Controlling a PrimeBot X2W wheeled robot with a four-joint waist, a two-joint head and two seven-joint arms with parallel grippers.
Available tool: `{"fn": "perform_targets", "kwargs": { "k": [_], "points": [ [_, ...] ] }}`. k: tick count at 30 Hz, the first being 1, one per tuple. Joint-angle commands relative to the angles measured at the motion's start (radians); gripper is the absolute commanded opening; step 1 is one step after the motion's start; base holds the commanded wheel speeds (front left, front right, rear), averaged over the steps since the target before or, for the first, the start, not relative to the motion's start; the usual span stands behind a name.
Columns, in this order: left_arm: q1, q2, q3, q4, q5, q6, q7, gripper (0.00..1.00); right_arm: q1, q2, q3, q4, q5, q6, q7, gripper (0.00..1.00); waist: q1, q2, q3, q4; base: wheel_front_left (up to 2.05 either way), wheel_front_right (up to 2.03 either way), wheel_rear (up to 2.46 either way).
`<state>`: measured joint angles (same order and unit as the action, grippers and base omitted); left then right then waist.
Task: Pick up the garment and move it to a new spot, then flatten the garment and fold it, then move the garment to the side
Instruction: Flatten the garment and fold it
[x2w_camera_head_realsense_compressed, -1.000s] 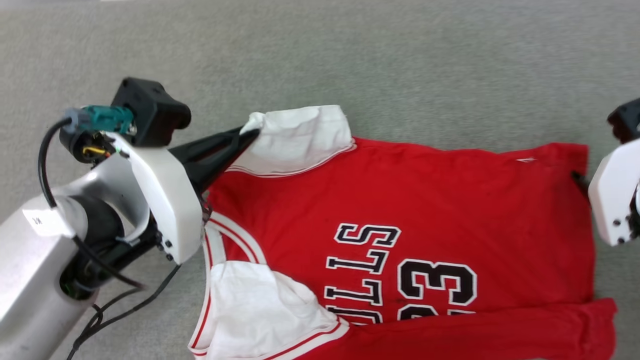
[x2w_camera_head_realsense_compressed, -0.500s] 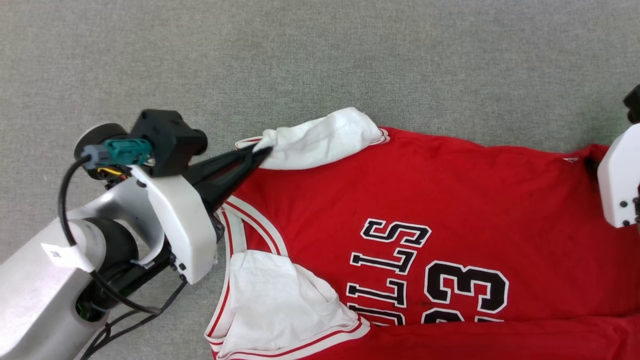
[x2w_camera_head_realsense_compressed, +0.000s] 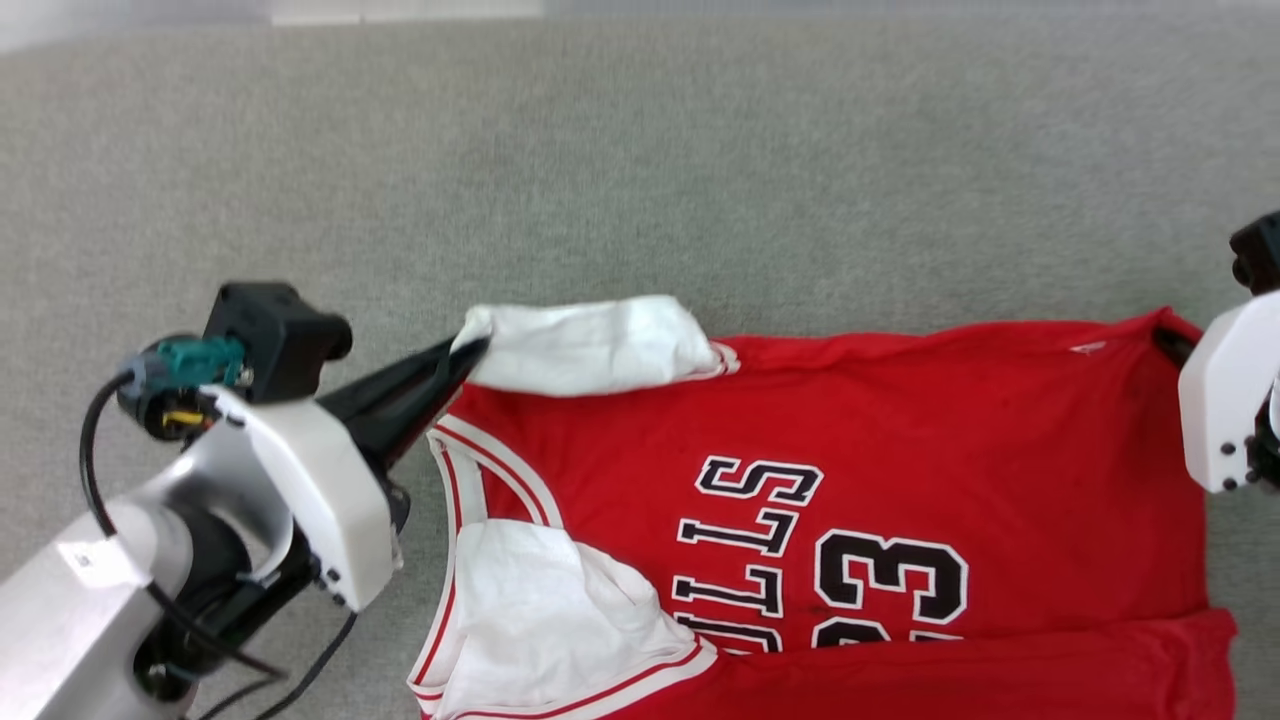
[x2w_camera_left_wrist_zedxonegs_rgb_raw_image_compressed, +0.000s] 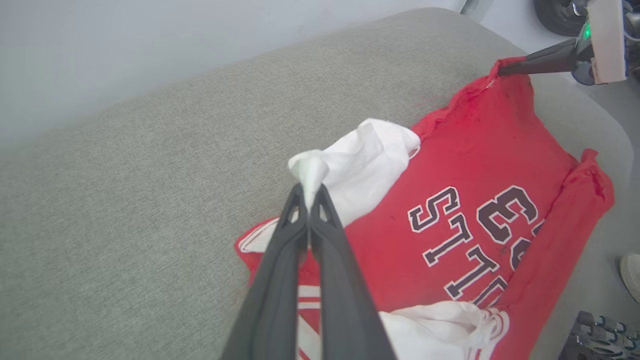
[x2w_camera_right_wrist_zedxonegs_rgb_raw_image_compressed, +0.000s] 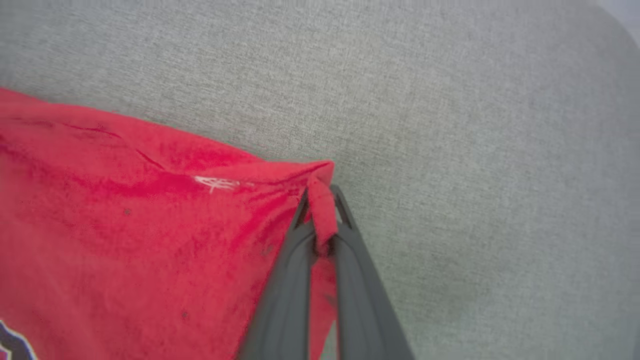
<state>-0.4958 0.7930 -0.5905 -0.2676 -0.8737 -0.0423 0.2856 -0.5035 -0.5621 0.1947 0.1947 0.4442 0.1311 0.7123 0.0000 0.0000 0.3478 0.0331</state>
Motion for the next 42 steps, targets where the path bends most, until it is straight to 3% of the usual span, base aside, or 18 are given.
{"fn": "perform_targets", "kwargs": {
  "k": [1,8,14,24,35,42],
  "points": [
    [0.029,0.010,0.005,-0.005,-0.007,0.011,-0.011,0.00,0.033,-0.010,-0.004,-0.020,0.004,-0.001,-0.013,0.00,0.0000,0.0000,-0.046,-0.014,0.00,0.00,0.00],
    [0.185,0.043,0.020,-0.039,-0.049,0.071,-0.057,0.00,0.189,-0.009,-0.058,-0.133,0.027,-0.001,-0.059,0.00,0.0000,0.0000,-0.140,-0.027,0.00,0.00,0.00],
    [0.338,0.060,0.034,-0.099,-0.077,0.153,-0.109,0.00,0.345,-0.007,-0.091,-0.223,0.012,-0.001,-0.099,0.00,0.0000,0.0000,-0.170,-0.030,0.00,0.00,0.00],
    [0.491,0.105,-0.008,-0.102,-0.076,0.195,-0.109,0.00,0.526,-0.033,-0.083,-0.281,0.053,-0.001,-0.112,0.00,0.0000,0.0000,-0.166,-0.017,0.00,0.00,0.00],
    [0.437,0.032,-0.123,0.063,0.023,0.126,-0.097,0.00,0.514,-0.154,0.068,-0.228,-0.010,-0.001,-0.192,0.00,0.0000,0.0000,-0.121,-0.011,0.00,0.00,0.00],
    [0.396,-0.014,-0.167,0.139,0.052,0.070,-0.100,0.00,0.481,-0.172,0.149,-0.166,0.006,-0.001,-0.227,0.00,0.0000,0.0000,-0.111,-0.012,0.00,0.00,0.00]
  ]
}}
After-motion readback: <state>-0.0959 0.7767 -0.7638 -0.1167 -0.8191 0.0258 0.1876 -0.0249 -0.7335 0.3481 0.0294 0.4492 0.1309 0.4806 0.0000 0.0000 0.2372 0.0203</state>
